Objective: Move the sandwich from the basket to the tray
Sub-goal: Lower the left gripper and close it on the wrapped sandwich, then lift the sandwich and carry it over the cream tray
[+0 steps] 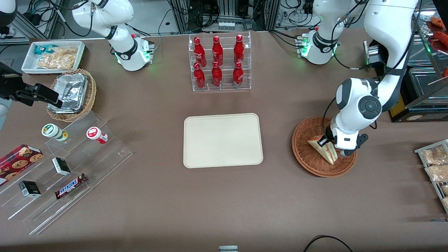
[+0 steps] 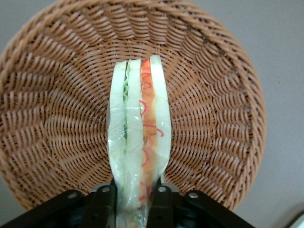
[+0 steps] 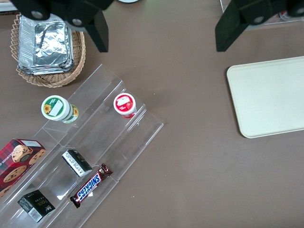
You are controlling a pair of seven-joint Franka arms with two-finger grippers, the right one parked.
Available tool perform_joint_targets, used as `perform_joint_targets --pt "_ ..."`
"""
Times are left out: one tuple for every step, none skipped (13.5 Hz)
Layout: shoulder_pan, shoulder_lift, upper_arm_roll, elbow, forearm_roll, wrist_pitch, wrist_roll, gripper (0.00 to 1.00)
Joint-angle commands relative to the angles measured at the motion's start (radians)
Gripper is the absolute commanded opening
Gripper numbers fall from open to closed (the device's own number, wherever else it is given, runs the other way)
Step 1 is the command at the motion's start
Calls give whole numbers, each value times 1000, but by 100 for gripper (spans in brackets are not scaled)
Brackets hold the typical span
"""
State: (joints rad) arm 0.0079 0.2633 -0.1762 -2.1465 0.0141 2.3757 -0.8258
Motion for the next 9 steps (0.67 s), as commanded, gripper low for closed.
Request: perform_joint_targets --pt "-6 -44 -2 123 17 -203 -1 6" --pt "-23 -49 -9 172 17 -273 -1 6" --pt "-48 -49 -17 218 17 -326 -9 6" --pt "-77 -46 -22 259 15 -357 -19 6" --pt "-116 -42 -22 287 12 -368 -33 6" --pt "-159 -39 -23 302 13 -368 -62 6" --pt "-210 -29 -22 309 17 -363 -97 6" --pt "-268 -4 -22 328 26 -362 -105 7" --pt "-325 32 -22 361 30 -362 -108 7"
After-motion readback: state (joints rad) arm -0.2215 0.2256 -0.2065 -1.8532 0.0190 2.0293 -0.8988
